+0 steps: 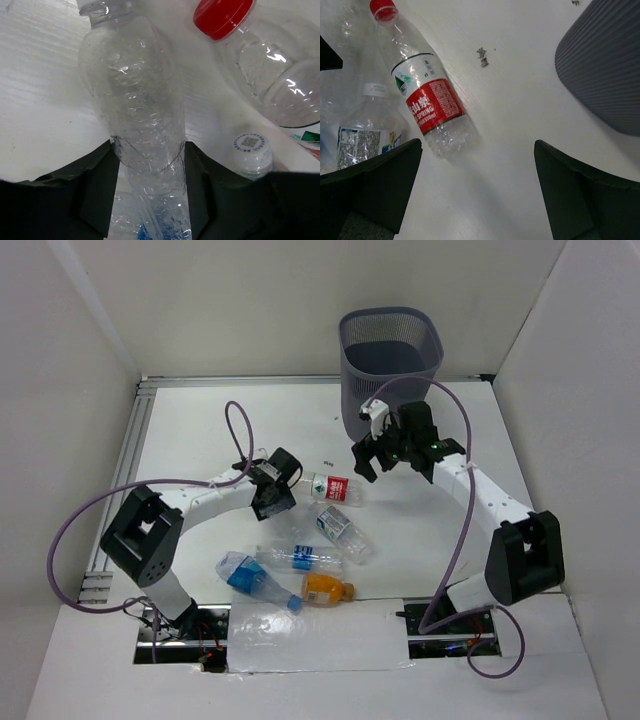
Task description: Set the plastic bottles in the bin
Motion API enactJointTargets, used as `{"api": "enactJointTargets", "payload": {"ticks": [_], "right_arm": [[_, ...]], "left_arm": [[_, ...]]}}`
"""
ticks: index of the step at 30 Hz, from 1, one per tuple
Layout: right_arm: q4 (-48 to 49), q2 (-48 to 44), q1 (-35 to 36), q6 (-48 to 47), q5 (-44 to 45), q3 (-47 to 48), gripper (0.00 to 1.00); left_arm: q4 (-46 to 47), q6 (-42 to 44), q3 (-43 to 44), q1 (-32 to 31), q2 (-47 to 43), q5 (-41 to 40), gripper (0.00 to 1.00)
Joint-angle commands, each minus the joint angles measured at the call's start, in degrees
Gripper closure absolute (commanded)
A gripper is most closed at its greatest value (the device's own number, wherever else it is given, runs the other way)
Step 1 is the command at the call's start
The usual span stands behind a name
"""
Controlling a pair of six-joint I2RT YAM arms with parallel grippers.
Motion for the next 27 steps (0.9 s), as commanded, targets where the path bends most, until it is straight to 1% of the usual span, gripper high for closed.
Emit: {"api": "enactJointTargets", "payload": {"ticks": [1, 2, 4, 5, 6, 7, 8, 9, 10, 11, 12, 13, 14, 15, 16, 17, 18, 19, 20, 21, 22, 23, 24, 25, 26, 27], "right_arm": [[3.62, 3.40, 1.80, -3.33, 1.01, 5.05, 0.00], [3.62, 4.89, 2.32, -3.33, 0.99, 5.84, 0.00], [2.93, 5.43, 2.33, -3.33, -0.67, 7.95, 0.00], [2.92, 5.43, 1.80, -3.85, -1.29, 7.96, 0.00], [1.96, 4.91, 1.28, -3.86, -1.99, 7.96, 0.00], [1.95, 3.95, 0.75, -3.86, -2.95, 6.83, 0.02], [1.95, 2.72, -0.65, -3.86, -3.75, 5.60, 0.04], [1.95, -0.69, -1.27, -3.86, -4.36, 4.11, 0.05], [1.95, -2.72, -1.80, -4.38, -5.15, 0.44, 0.06], [1.95, -4.83, -2.33, -5.17, -5.68, -1.60, 0.09], [1.95, -8.94, -3.12, -5.18, -5.69, -5.19, 0.10], [1.95, -10.90, -3.12, -5.87, -5.69, -6.79, 0.11], [1.95, -12.66, -4.52, -6.40, -5.69, -8.11, 0.15], [1.08, -15.46, -5.14, -6.41, -6.30, -9.17, 0.18], [0.03, -16.62, -5.93, -6.41, -7.00, -11.35, 0.23], [-0.68, -17.67, -6.72, -6.93, -7.96, -12.33, 0.31], [-1.64, -18.64, -8.47, -8.33, -9.02, -13.21, 0.56], [-2.44, -20.30, -9.09, -8.34, -9.81, -14.87, 0.68], [-3.05, -21.10, -9.10, -8.34, -9.82, -15.67, 0.78], [-3.06, -21.90, -9.80, -9.04, -9.82, -16.38, 0.86], [-3.06, -23.30, -9.80, -9.04, -9.82, -17.43, 0.91], [-3.58, -23.83, -10.41, -9.57, -9.82, -17.44, 0.91], [-3.59, -24.36, -10.42, -9.57, -9.30, -18.14, 0.91], [-3.59, -24.89, -10.94, -10.09, -9.29, -18.14, 0.92], [-4.28, -24.89, -11.47, -10.10, -9.29, -18.67, 0.92], [-4.29, -24.89, -11.47, -10.10, -9.29, -18.67, 0.92]], "left_arm": [[-0.91, -2.50, -1.33, -0.40, -0.14, -1.96, 0.45], [-0.91, -1.89, -1.33, -0.40, -1.19, -1.96, 0.57], [-1.44, -1.01, -1.33, -0.40, -3.47, -3.44, 0.66], [-1.44, 0.91, 0.23, 0.20, -5.05, -4.67, 0.70], [-1.44, 2.15, 1.21, 0.21, -8.37, -5.29, 0.76], [-1.44, 3.73, 2.52, 0.82, -10.06, -5.90, 0.78], [-1.44, 7.05, 5.75, 0.83, -11.47, -7.13, 0.81], [-0.48, 8.82, 7.70, 1.61, -12.70, -7.14, 0.82], [0.40, 10.67, 9.63, 1.62, -14.45, -7.14, 0.84], [1.80, 14.86, 13.39, 2.23, -14.99, -6.62, 0.84], [5.12, 16.73, 15.35, 2.93, -15.00, -6.00, 0.85], [7.24, 18.40, 17.28, 2.94, -15.00, -5.22, 0.85], [9.88, 22.16, 20.61, 3.54, -15.00, -2.25, 0.87], [12.34, 23.33, 22.38, 4.25, -14.30, -0.65, 0.87], [18.28, 24.56, 23.96, 4.78, -13.51, 1.63, 0.87], [21.82, 25.70, 25.37, 5.30, -12.55, 4.26, 0.88], [25.07, 25.72, 28.17, 5.92, -10.02, 7.94, 0.88], [32.33, 25.72, 29.68, 5.92, -8.51, 10.24, 0.88], [35.79, 25.72, 31.26, 6.71, -6.76, 12.44, 0.88], [38.87, 24.15, 33.01, 6.71, -4.82, 14.72, 0.88], [41.86, 23.35, 36.95, 6.71, -0.45, 15.61, 0.88], [45.37, 22.56, 38.55, 6.71, 1.77, 15.62, 0.88], [52.28, 21.42, 40.05, 6.71, 3.96, 15.62, 0.88], [56.18, 19.23, 42.33, 6.11, 6.07, 15.62, 0.88], [59.44, 18.43, 44.00, 6.10, 10.71, 15.62, 0.88], [61.65, 17.73, 46.11, 5.58, 13.19, 14.67, 0.88]]}}
